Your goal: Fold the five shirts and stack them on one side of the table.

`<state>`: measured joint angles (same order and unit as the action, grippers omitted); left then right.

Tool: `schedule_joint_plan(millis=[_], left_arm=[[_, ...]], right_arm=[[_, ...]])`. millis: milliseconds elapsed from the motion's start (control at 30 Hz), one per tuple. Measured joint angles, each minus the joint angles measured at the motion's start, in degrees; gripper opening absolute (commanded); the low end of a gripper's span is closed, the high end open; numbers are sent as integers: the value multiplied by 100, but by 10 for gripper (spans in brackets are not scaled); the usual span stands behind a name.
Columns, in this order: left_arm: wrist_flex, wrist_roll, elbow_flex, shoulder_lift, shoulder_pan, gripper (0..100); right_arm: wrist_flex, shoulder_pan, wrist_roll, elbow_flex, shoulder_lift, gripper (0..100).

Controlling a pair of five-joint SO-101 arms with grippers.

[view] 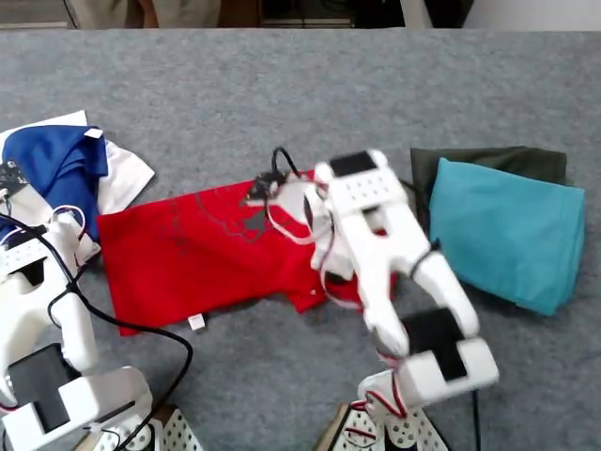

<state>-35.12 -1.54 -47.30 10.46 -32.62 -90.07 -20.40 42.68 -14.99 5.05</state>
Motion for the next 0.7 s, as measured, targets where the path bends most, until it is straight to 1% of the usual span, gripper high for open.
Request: schedule_joint_plan(millis=[100,200,333,500,700], left_arm=[[0,0,0,0,0,19],[0,0,0,0,0,19],[0,0,0,0,0,19],[0,0,0,0,0,19],[0,0,0,0,0,19]], right_arm=[[-457,-18,44,1116,747,3],[-914,-18,264,2233,1512,3],[-1064,-18,659,3429,2453,3],[-1064,-18,897,4387,3200,4],[-1064,-18,1538,4879,3587,5]])
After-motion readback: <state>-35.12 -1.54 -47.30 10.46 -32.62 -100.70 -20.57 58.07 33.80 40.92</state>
